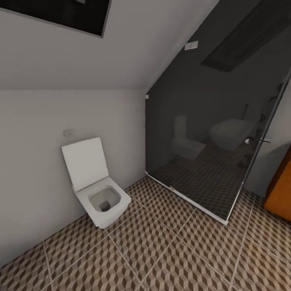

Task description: Take the four mousetraps from the cabinet in the bathroom and place them on the bathroom floor. Make sure all four end up on the same floor surface, and ensure that at least two of them are either under or directly next to the same bathroom sink.

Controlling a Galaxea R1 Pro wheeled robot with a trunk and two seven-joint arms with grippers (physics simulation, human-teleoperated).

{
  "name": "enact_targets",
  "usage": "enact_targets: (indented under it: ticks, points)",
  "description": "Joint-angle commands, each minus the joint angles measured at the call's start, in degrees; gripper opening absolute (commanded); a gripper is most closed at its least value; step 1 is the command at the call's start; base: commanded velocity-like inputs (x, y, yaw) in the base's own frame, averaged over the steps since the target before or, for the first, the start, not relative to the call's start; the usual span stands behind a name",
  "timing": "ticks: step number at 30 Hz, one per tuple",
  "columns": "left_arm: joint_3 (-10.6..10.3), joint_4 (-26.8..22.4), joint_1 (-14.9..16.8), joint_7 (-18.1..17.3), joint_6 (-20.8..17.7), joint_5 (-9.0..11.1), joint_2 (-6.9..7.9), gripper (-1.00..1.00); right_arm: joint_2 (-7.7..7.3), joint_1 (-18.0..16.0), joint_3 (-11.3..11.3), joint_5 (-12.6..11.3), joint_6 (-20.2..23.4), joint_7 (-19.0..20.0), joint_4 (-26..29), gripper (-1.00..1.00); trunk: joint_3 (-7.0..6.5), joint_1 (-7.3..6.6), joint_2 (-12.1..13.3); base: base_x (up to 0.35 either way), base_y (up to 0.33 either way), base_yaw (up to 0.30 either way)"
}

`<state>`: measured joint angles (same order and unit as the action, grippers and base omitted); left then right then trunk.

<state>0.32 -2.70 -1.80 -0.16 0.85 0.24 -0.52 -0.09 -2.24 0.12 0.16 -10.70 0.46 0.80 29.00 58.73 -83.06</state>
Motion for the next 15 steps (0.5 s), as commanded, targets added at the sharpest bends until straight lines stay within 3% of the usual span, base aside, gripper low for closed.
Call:
enact_targets:
  ticks: [1,10,15]
  points:
    - [0.0,-0.1,0.0,0.0,0.1,0.0,0.0,1.0,-0.02,0.0,0.0,0.0,-0.2,0.1,-0.1,1.0,0.04,0.0,0.0,0.0,0.0,-0.287]
    - [0.0,-0.1,0.0,0.0,0.1,0.0,0.0,1.0,-0.09,0.0,0.0,0.0,-0.2,0.1,0.0,1.0,0.04,0.0,0.0,0.0,0.0,-0.284]
    - [0.0,-0.1,0.0,0.0,0.1,0.0,0.0,1.0,0.05,0.0,0.1,0.0,-0.2,0.1,0.0,1.0,0.07,0.0,0.0,0.0,0.0,-0.099]
